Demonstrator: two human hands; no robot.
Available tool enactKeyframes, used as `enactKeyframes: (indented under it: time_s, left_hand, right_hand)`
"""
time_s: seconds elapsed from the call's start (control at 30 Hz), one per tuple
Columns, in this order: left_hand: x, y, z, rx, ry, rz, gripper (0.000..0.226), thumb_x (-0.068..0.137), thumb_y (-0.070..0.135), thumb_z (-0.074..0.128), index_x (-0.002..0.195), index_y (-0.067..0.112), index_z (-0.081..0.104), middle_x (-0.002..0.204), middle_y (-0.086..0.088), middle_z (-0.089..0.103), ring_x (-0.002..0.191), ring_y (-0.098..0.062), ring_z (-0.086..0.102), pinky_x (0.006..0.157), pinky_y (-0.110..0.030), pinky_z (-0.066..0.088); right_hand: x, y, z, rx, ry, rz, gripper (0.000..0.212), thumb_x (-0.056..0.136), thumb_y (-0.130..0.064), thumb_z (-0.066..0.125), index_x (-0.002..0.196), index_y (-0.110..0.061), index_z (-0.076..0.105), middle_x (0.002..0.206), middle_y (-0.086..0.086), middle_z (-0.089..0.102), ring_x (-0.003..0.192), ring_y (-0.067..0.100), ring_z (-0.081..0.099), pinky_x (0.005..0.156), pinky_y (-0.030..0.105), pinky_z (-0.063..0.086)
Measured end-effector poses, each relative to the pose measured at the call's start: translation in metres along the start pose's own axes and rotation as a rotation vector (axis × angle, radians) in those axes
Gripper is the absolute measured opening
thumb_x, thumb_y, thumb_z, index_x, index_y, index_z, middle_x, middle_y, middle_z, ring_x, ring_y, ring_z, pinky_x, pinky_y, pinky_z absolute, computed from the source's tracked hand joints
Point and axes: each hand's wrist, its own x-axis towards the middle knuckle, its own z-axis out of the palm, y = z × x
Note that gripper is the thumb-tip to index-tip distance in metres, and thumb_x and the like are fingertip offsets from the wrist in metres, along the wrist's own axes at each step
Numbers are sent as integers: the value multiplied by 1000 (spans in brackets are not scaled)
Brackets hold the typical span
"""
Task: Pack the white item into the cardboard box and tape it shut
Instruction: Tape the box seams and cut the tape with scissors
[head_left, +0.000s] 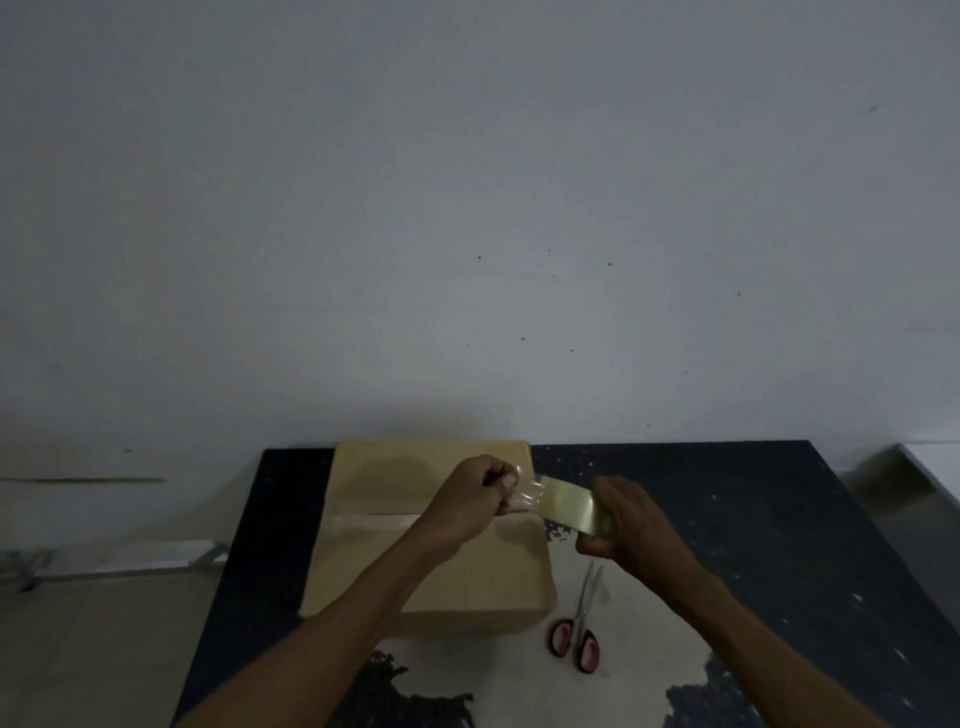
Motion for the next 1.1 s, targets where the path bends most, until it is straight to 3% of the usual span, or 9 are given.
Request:
enactKeyframes:
  time_s: [0.07,0.17,0.27,0.37,0.5,0.6,0.73,0.9,1.1]
  left_hand:
    - [-6,3,-13,-4,-28,-19,18,98,7,52,84,13,60,79,0,60,59,-2,58,62,-17,47]
    - [-14,7,-43,-125,-86,-76,16,92,17,59,78,10,57,67,-2,54,61,-16,50,65,-31,43]
    - [-19,7,-71,1,-4,-32,20,94,29,63,85,12,57,68,1,55,64,-16,50,65,-31,44]
    - [-25,6,-95,92,110,36,14,96,25,60,89,14,57,70,1,56,62,-15,48,63,-30,41]
    - [-29,-5,-126,122,156,11,14,99,25,55,93,13,56,75,1,55,67,-13,50,66,-27,43]
    - [-34,-24,-157,90,252,-47,17,100,25,54,98,9,57,78,-5,56,70,-17,51,69,-33,46]
    - [-43,-45,-200,61,295,-83,16,98,25,57,95,9,59,79,-9,60,71,-19,55,69,-34,48]
    - [-42,-72,-226,24,326,-139,15,96,24,62,93,9,63,76,-9,63,65,-18,53,59,-30,45]
    - [-27,-106,-231,-120,303,-263,20,95,22,62,96,3,67,69,-7,58,55,-14,44,51,-25,35]
  right_hand:
    - [4,-11,0,2,-12,-30,35,66,-50,66,84,-24,50,79,-14,48,68,-1,39,61,17,32]
    - [13,-35,2,40,-38,-87,34,71,-38,77,84,-24,49,79,-13,47,70,2,39,64,16,29]
    - [22,-61,-1,169,-75,-81,37,78,-32,78,91,-39,44,85,-22,45,81,-4,44,64,12,32]
    - [32,-84,2,89,-59,-158,36,84,-52,67,110,-30,54,95,-17,56,80,2,44,69,12,32]
    - [52,-103,7,22,-47,-247,47,84,-60,62,110,-22,59,95,-18,56,77,-3,37,70,14,28]
    - [60,-93,8,-105,-136,-223,60,83,-67,56,116,-18,60,105,-6,64,89,11,56,79,21,32]
    - [66,-98,15,-85,-216,-193,67,77,-78,48,114,-23,58,98,-9,59,86,17,54,67,26,39]
    - [91,-122,29,-22,-335,-125,61,75,-78,51,116,-33,50,98,-19,50,91,12,49,72,28,46]
    - [120,-136,34,-56,-438,-117,55,81,-65,59,122,-30,52,107,-20,49,93,4,46,72,7,31]
